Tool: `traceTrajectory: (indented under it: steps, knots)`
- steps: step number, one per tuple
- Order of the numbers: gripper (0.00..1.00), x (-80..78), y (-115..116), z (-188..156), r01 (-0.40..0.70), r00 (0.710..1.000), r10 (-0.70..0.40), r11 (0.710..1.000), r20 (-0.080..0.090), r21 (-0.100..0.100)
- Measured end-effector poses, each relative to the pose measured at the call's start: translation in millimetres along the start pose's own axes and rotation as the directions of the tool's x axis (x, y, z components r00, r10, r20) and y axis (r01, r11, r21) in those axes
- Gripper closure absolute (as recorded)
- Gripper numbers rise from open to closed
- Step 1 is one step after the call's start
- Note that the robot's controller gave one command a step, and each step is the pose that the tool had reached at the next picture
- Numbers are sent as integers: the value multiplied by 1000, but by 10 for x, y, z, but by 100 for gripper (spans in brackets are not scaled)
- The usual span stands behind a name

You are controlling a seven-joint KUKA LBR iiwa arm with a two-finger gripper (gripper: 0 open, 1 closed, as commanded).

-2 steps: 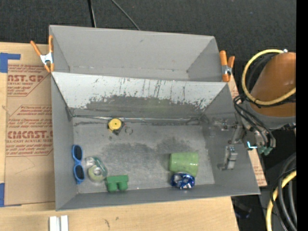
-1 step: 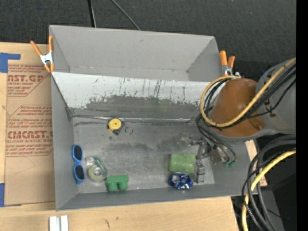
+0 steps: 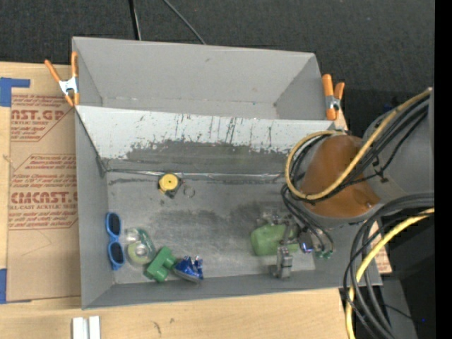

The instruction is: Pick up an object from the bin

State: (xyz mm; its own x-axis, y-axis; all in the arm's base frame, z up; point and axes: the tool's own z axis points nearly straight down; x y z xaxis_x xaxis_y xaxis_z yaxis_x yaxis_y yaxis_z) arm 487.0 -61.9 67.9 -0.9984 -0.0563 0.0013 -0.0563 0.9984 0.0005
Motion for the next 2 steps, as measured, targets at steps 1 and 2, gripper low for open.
traceTrajectory:
  steps: [1,2]
  knots:
    - [100,-3,5,-14,2,1000,-2,1000,1,1]
    - [100,-143,-122,-2096,297,955,-297,955,10,5]
